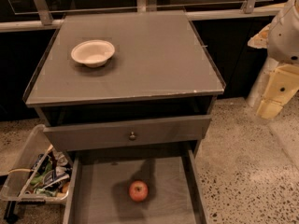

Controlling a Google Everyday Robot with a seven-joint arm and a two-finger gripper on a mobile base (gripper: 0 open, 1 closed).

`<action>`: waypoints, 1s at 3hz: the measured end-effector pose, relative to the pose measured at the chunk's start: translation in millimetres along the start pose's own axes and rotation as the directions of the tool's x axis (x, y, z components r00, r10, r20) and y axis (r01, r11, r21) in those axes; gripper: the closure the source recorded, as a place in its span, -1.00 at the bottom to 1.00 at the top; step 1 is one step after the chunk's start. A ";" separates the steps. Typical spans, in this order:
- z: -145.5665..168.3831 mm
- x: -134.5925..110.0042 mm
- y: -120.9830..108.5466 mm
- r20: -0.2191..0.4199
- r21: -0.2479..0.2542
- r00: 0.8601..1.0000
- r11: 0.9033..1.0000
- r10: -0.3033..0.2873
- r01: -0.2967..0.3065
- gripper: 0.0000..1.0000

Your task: Pick apple from middle drawer and place on counter

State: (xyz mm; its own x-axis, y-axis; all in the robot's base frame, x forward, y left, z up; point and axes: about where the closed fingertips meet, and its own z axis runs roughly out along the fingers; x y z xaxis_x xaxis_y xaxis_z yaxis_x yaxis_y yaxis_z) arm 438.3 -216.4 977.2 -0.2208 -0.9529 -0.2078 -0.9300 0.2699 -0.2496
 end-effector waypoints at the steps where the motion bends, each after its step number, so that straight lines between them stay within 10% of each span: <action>1: 0.0 0.0 0.0 0.000 0.000 1.000 1.000 0.000 0.000 -1.00; 3: 29.5 4.5 17.9 -0.005 -0.001 0.999 0.999 -0.033 0.033 -1.00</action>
Offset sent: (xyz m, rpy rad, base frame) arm -0.0033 0.0074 -0.0218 -0.0487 0.0013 0.0076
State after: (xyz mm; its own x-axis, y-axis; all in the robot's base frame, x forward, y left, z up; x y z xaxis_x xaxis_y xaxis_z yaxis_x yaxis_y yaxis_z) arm 429.3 -211.8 943.9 -0.1911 -0.9621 -0.1948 -0.9370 0.2379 -0.2557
